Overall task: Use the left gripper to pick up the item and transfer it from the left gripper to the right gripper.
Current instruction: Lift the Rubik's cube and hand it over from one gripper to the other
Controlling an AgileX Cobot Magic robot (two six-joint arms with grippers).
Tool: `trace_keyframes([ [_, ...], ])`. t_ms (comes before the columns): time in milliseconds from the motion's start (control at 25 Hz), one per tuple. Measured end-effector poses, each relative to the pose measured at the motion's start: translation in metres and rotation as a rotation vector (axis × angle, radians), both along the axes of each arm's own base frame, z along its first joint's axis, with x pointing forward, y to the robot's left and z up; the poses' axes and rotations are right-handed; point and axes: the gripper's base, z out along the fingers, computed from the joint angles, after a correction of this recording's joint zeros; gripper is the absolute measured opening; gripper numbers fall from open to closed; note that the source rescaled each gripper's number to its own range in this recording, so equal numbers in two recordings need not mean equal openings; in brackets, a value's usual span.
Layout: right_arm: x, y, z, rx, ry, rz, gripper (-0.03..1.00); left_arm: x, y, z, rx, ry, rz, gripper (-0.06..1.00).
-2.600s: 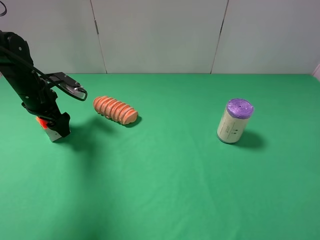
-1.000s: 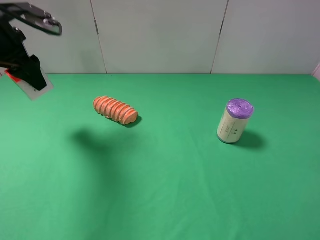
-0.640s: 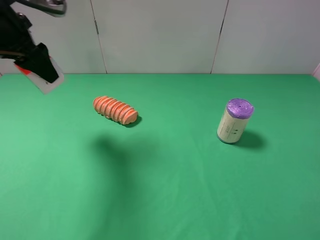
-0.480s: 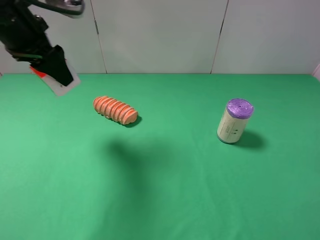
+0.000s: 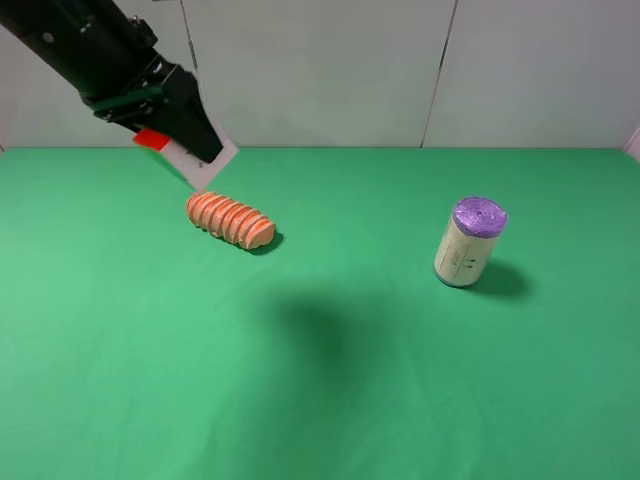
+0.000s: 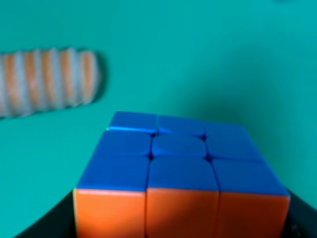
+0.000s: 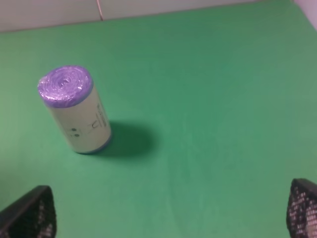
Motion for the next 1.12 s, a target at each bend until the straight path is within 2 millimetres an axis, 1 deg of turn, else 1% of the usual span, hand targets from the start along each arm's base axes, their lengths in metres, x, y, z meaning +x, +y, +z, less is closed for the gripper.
trace_keyframes([
  [200, 0.000, 0.000, 0.000, 0.000, 0.000, 0.000, 1.00, -0.001, -0.008, 0.004, -0.104, 0.027, 0.025, 0.00],
  [400, 0.000, 0.000, 0.000, 0.002, 0.000, 0.002, 1.00, 0.000, -0.013, 0.005, -0.163, 0.053, 0.039, 0.00],
  [520, 0.000, 0.002, 0.000, 0.020, -0.001, 0.013, 1.00, 0.004, -0.018, -0.003, -0.200, 0.095, 0.036, 0.00],
  [760, 0.001, 0.007, 0.001, 0.076, 0.004, 0.055, 1.00, 0.017, -0.035, -0.026, -0.318, 0.206, 0.006, 0.00],
  [880, 0.009, 0.011, 0.011, 0.087, 0.031, 0.098, 1.00, 0.021, -0.042, -0.036, -0.371, 0.247, -0.012, 0.00],
  [1000, 0.023, 0.016, 0.024, 0.096, 0.057, 0.165, 1.00, 0.025, -0.047, -0.043, -0.420, 0.278, -0.032, 0.00],
  [1120, 0.041, 0.022, 0.030, 0.115, 0.072, 0.246, 1.00, 0.026, -0.050, -0.041, -0.472, 0.268, -0.046, 0.00],
])
